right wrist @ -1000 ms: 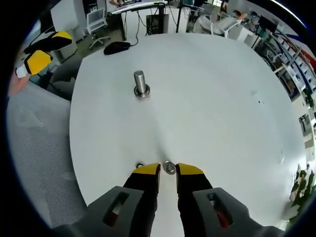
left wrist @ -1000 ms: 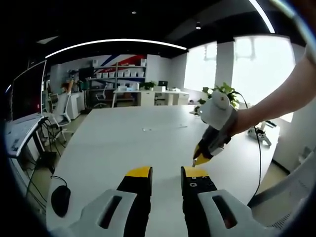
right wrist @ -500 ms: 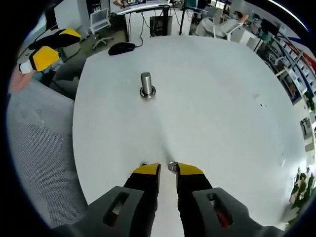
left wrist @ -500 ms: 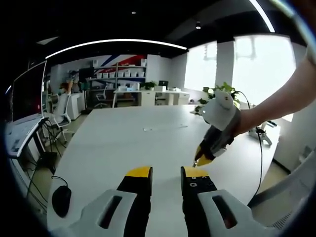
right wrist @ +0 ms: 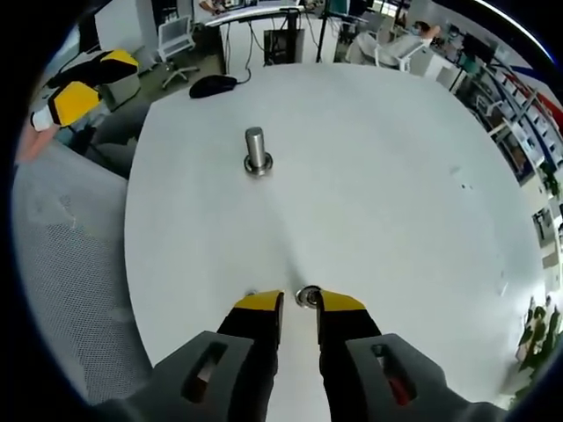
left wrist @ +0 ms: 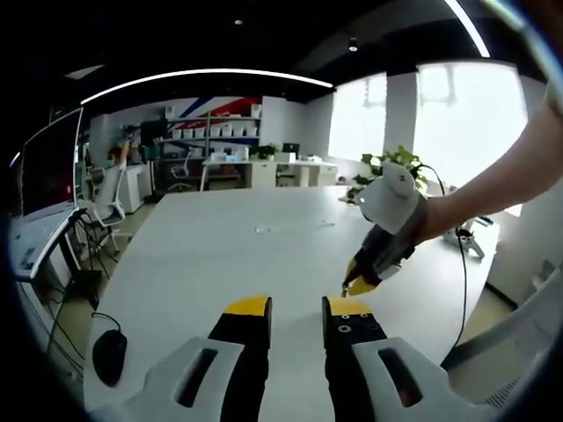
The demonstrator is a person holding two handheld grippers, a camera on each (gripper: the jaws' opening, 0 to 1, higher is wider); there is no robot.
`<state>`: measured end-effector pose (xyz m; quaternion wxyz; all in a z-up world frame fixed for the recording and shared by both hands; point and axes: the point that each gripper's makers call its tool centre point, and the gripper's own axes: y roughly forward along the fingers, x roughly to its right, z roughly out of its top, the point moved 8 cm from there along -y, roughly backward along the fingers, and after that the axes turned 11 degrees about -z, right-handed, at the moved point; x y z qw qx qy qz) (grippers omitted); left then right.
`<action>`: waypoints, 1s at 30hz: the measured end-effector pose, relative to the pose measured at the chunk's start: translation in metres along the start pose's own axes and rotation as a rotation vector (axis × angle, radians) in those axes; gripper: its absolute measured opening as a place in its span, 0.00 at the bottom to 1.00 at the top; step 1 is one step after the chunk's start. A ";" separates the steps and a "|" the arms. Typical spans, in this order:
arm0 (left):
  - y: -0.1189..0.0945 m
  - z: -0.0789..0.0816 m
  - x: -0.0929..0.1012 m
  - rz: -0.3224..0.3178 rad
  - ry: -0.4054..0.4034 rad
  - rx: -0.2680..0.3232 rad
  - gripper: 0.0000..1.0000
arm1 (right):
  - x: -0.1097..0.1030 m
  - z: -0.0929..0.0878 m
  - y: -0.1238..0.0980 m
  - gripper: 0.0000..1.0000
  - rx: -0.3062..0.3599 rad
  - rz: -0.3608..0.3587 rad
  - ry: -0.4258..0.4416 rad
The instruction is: Place the washer onto the threaded stud by aligning its center hole with the stud, sliding it down to the base, and recovering from edge contact or off-axis alignment until the washer reaches the visible bottom stop.
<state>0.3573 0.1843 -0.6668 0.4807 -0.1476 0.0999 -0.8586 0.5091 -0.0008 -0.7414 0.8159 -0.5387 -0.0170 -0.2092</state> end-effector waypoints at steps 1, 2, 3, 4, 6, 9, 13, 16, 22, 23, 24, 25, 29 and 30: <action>0.000 0.000 0.000 0.000 0.000 0.000 0.21 | 0.000 0.000 0.000 0.17 0.003 -0.003 -0.001; 0.000 0.000 0.000 -0.001 0.000 0.001 0.21 | 0.001 0.001 0.000 0.17 0.008 -0.007 0.003; 0.000 0.000 0.000 -0.002 0.000 -0.001 0.21 | 0.002 0.002 -0.001 0.17 0.013 -0.011 0.008; 0.000 0.000 0.000 -0.002 0.000 -0.001 0.21 | 0.002 0.002 -0.002 0.17 0.015 -0.014 0.006; 0.000 0.000 0.001 -0.004 -0.001 -0.001 0.21 | 0.002 0.001 -0.002 0.17 0.016 -0.016 0.002; 0.001 -0.001 0.001 -0.006 -0.002 -0.005 0.21 | 0.003 0.000 -0.001 0.18 0.016 -0.028 -0.006; 0.000 -0.001 0.001 -0.006 -0.002 -0.006 0.21 | 0.000 0.000 0.000 0.19 0.025 -0.045 -0.029; 0.001 -0.001 0.001 -0.008 -0.001 -0.009 0.21 | -0.001 0.000 -0.002 0.19 0.047 -0.055 -0.036; 0.001 -0.001 0.000 -0.009 -0.003 -0.008 0.21 | -0.003 -0.004 0.000 0.19 0.043 -0.056 -0.043; 0.001 -0.001 0.000 -0.009 -0.002 -0.008 0.21 | -0.003 -0.004 0.001 0.19 0.044 -0.059 -0.043; 0.001 -0.001 0.000 -0.009 -0.003 -0.009 0.21 | -0.003 -0.005 0.002 0.19 0.042 -0.059 -0.039; 0.001 -0.001 0.000 -0.009 -0.005 -0.009 0.21 | -0.003 -0.005 0.002 0.19 0.042 -0.060 -0.038; 0.001 -0.002 0.000 -0.007 -0.007 -0.011 0.21 | -0.004 -0.005 0.004 0.19 0.042 -0.067 -0.046; 0.001 -0.002 0.000 -0.006 -0.006 -0.010 0.21 | -0.004 -0.006 0.006 0.19 0.041 -0.070 -0.050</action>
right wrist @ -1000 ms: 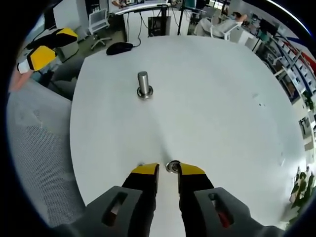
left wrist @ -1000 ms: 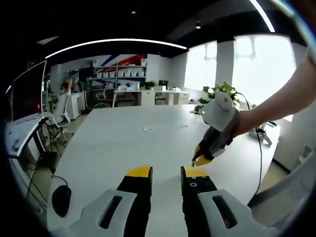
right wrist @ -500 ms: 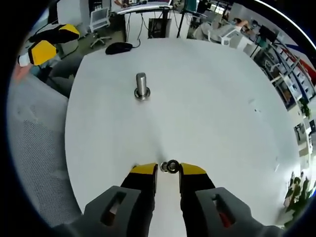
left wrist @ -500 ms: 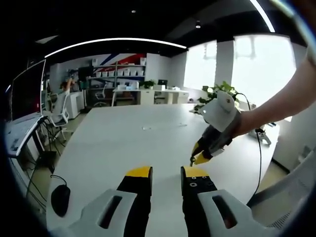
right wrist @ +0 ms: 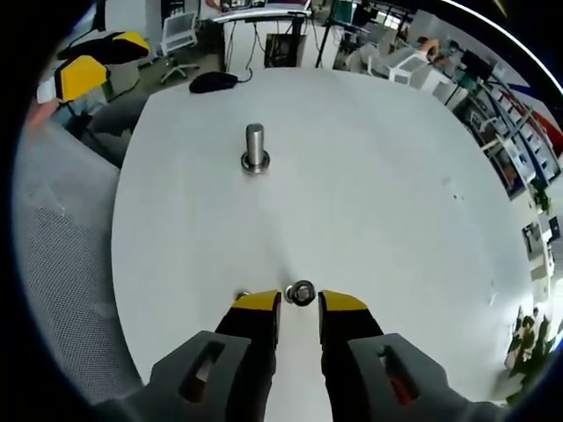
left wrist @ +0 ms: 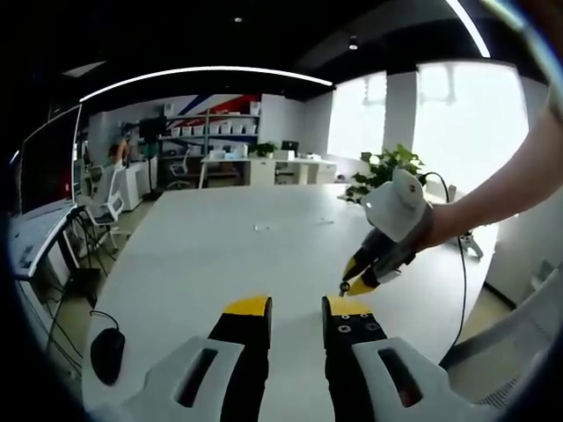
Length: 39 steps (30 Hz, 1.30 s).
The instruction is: Place the washer onto the threaded stud by aligning its center hole with the stud, sliding it down to the base, and recovering from edge contact or off-axis alignment until the washer reaches the visible bottom stop.
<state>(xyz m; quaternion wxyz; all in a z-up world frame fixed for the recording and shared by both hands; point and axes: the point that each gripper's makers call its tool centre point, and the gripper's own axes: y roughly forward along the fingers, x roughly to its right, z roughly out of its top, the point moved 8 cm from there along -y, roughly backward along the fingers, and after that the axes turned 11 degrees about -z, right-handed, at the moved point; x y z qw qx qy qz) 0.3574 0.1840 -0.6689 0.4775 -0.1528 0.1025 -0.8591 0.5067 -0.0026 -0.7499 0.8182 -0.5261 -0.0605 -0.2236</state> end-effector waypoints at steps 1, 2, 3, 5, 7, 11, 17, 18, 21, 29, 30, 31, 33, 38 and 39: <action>0.000 0.000 0.000 0.000 0.000 0.000 0.21 | 0.000 0.000 0.001 0.19 -0.002 0.000 0.002; 0.000 0.000 0.000 0.001 0.000 0.000 0.21 | 0.000 0.000 0.002 0.19 -0.002 0.000 0.004; 0.000 0.000 0.000 0.001 0.000 -0.001 0.21 | 0.001 -0.001 0.002 0.19 -0.003 -0.005 0.005; 0.000 -0.001 0.000 0.000 0.000 -0.003 0.21 | 0.001 -0.001 0.004 0.18 -0.005 -0.006 0.010; 0.000 0.000 0.000 0.001 0.001 -0.002 0.21 | 0.001 -0.002 0.005 0.18 -0.007 -0.007 0.007; -0.001 -0.001 0.000 0.003 0.000 -0.004 0.21 | -0.001 -0.003 0.006 0.18 -0.012 -0.015 -0.021; -0.001 -0.001 0.000 0.004 0.002 -0.005 0.21 | -0.002 -0.002 0.008 0.18 -0.011 -0.037 -0.088; -0.001 -0.001 0.000 0.004 0.001 -0.005 0.21 | -0.003 -0.003 0.008 0.18 -0.012 -0.036 -0.092; 0.000 -0.001 0.000 0.004 0.001 -0.006 0.21 | -0.004 -0.004 0.009 0.18 -0.015 -0.039 -0.114; 0.000 -0.001 -0.001 0.004 0.001 -0.006 0.21 | -0.004 0.001 0.007 0.16 0.006 -0.044 -0.129; 0.000 -0.001 -0.001 0.004 0.000 -0.007 0.21 | -0.004 0.001 0.007 0.16 0.004 -0.041 -0.125; 0.000 -0.001 0.000 0.004 0.001 -0.008 0.21 | -0.004 0.001 0.007 0.15 0.004 -0.041 -0.124; 0.000 -0.001 0.000 0.004 -0.001 -0.007 0.21 | -0.003 0.001 0.007 0.15 0.003 -0.042 -0.120; 0.000 -0.001 0.000 0.003 -0.001 -0.007 0.21 | -0.004 0.000 0.008 0.14 0.005 -0.037 -0.121; 0.000 -0.001 0.000 0.004 0.001 -0.007 0.21 | -0.004 0.000 0.007 0.14 0.003 -0.039 -0.122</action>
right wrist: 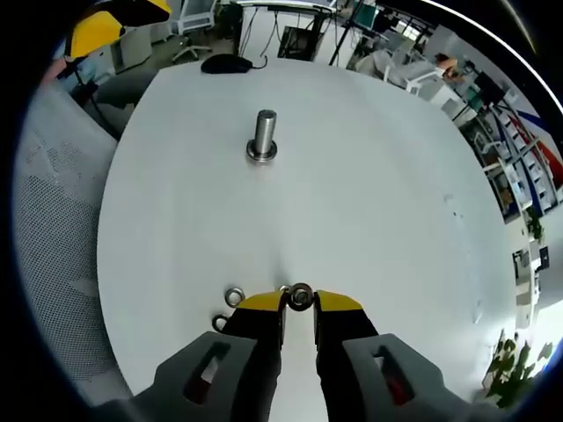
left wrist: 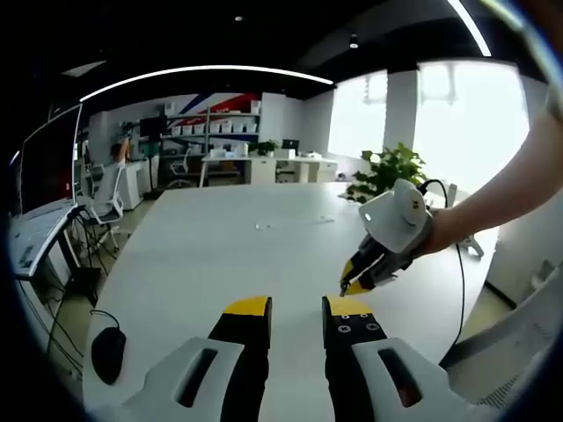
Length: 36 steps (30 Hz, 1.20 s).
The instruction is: Place the washer onto the threaded stud by aligning its center hole with the stud, sliding it down to the base, and recovering from edge contact or off-axis alignment until the washer reaches the visible bottom stop.
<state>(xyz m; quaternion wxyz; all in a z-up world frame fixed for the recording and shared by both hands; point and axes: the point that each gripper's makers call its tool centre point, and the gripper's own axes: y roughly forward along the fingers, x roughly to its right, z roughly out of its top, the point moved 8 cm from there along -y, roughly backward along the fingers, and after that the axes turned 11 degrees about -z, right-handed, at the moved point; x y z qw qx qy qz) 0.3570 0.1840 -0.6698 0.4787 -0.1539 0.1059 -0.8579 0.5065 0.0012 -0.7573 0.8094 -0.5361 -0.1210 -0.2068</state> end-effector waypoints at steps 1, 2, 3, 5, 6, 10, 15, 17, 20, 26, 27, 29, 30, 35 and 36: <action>0.000 0.000 0.000 -0.001 -0.001 0.000 0.21 | 0.000 0.000 0.000 0.14 0.000 0.000 0.001; 0.000 0.000 0.000 -0.002 -0.002 0.000 0.21 | 0.000 0.000 0.000 0.14 0.002 0.004 0.007; 0.000 0.000 0.000 -0.002 -0.002 -0.001 0.21 | 0.000 0.000 -0.001 0.14 0.001 0.005 0.008; 0.000 0.000 0.000 -0.003 -0.002 0.000 0.21 | 0.001 0.000 0.000 0.14 0.005 0.004 0.012; 0.000 0.000 0.000 -0.003 -0.002 0.000 0.21 | 0.001 0.000 -0.002 0.12 0.006 0.004 0.018; 0.000 0.000 0.000 -0.002 -0.001 -0.001 0.21 | 0.003 -0.002 -0.002 0.11 0.005 0.005 0.035; 0.000 0.000 0.000 -0.002 -0.003 0.001 0.21 | 0.004 -0.004 -0.004 0.11 0.009 0.012 0.073; 0.000 0.000 0.000 -0.004 -0.004 0.001 0.21 | 0.004 -0.004 -0.005 0.11 0.012 0.007 0.070; 0.001 0.000 0.000 -0.006 -0.004 0.000 0.21 | 0.006 -0.003 -0.007 0.11 0.021 0.004 0.089; 0.002 -0.001 0.000 -0.009 -0.003 -0.007 0.21 | 0.005 -0.003 -0.008 0.11 0.028 0.000 0.086; 0.002 -0.001 0.000 -0.009 -0.004 -0.009 0.21 | 0.004 -0.002 -0.008 0.11 0.031 0.004 0.091; 0.002 -0.002 0.000 -0.010 -0.006 -0.009 0.21 | 0.004 -0.002 -0.007 0.12 0.033 0.008 0.096; 0.002 -0.002 0.001 -0.010 -0.007 -0.010 0.21 | 0.003 -0.001 -0.008 0.12 0.033 0.005 0.089; 0.002 -0.002 0.001 -0.010 -0.005 -0.013 0.21 | 0.003 -0.001 -0.008 0.12 0.034 0.007 0.096; 0.002 -0.002 0.001 -0.011 -0.006 -0.013 0.21 | 0.003 -0.001 -0.009 0.12 0.035 0.005 0.094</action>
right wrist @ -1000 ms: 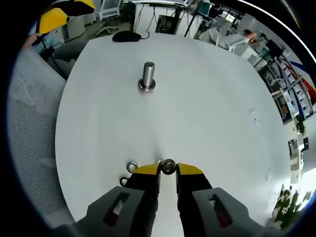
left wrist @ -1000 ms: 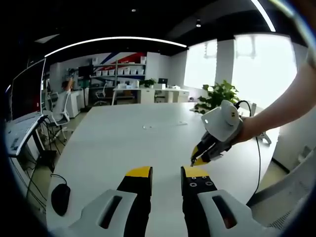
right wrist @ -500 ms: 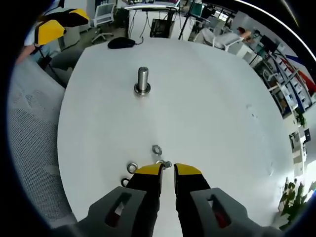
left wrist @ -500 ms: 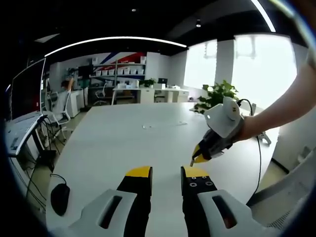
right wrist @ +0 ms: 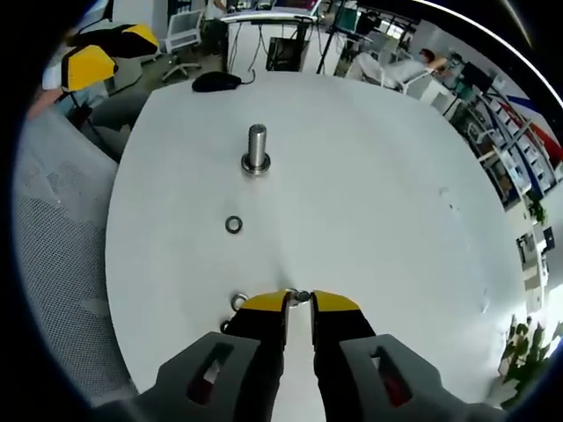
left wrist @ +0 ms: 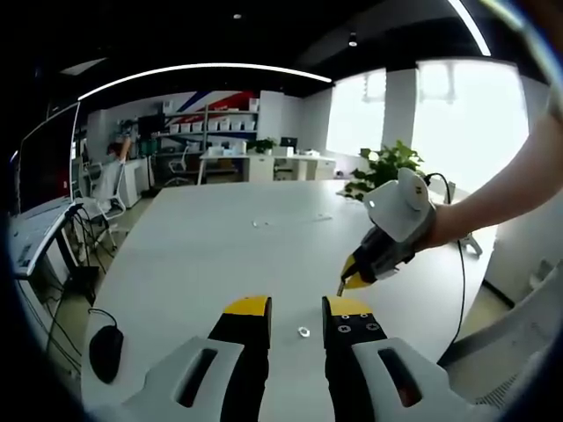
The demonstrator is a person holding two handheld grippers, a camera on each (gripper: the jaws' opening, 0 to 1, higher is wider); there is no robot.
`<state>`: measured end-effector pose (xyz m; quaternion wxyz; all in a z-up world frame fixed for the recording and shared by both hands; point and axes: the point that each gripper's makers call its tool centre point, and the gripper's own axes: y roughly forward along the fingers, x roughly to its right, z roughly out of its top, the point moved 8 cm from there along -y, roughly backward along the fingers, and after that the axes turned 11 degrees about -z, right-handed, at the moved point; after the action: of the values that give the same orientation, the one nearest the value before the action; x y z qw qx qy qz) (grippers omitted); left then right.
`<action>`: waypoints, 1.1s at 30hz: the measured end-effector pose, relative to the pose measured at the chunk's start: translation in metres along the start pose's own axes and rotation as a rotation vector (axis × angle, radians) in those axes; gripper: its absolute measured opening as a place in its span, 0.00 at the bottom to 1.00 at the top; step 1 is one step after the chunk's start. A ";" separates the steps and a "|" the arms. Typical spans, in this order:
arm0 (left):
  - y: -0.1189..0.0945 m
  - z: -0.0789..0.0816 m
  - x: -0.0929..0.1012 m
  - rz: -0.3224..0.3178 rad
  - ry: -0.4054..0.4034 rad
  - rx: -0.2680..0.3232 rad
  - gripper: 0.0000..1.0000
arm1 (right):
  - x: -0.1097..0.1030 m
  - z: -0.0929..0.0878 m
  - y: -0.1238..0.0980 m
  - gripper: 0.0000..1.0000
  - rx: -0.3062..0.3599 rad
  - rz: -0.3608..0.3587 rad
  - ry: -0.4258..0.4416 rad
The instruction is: Place the washer onto the threaded stud by aligning its center hole with the stud, sliding it down to the base, and recovering from edge contact or off-axis alignment until the washer reaches the visible bottom stop.
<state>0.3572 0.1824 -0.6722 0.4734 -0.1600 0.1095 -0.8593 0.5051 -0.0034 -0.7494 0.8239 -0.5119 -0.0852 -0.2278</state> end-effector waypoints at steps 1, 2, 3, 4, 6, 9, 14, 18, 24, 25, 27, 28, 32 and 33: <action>0.000 0.000 0.000 0.000 0.000 0.001 0.21 | 0.000 0.000 0.000 0.12 0.000 0.000 0.002; 0.000 0.000 0.000 0.000 0.000 0.002 0.21 | 0.001 -0.001 0.000 0.12 -0.002 0.000 0.006; 0.000 0.000 0.000 0.000 0.002 0.002 0.21 | 0.001 -0.002 0.000 0.12 -0.002 -0.001 0.007; 0.000 0.000 0.000 0.000 0.001 0.002 0.21 | 0.002 -0.002 -0.001 0.12 -0.002 -0.002 0.008; 0.001 0.000 0.000 -0.001 0.001 0.001 0.21 | 0.002 -0.003 -0.002 0.12 -0.004 -0.003 0.012; 0.001 0.000 0.000 -0.001 0.002 0.001 0.21 | 0.003 -0.005 -0.002 0.13 -0.008 -0.003 0.017; 0.000 0.000 0.000 0.000 0.001 0.001 0.21 | 0.002 -0.007 -0.002 0.13 -0.014 -0.001 0.030; 0.000 0.000 0.000 0.000 0.001 0.001 0.21 | -0.001 -0.009 -0.002 0.13 -0.018 0.004 0.037; 0.000 0.000 0.000 0.000 0.001 -0.001 0.21 | -0.009 -0.016 0.000 0.13 -0.035 0.019 0.058; 0.000 0.000 0.000 0.000 0.000 -0.002 0.21 | -0.011 -0.017 0.000 0.13 -0.037 0.021 0.061; 0.000 0.000 0.000 0.000 -0.001 -0.002 0.21 | -0.015 -0.019 0.001 0.13 -0.042 0.024 0.057; 0.000 0.000 0.000 -0.001 -0.001 -0.002 0.21 | -0.015 -0.020 0.001 0.13 -0.043 0.027 0.060; 0.001 0.000 0.001 -0.003 0.000 -0.004 0.21 | -0.019 -0.023 0.002 0.13 -0.051 0.036 0.073; 0.001 0.000 0.001 -0.004 0.001 -0.004 0.21 | -0.020 -0.024 0.002 0.13 -0.053 0.039 0.075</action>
<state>0.3575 0.1815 -0.6725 0.4715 -0.1608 0.1110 -0.8600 0.4858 -0.0184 -0.7699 0.8169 -0.5262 -0.0383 -0.2330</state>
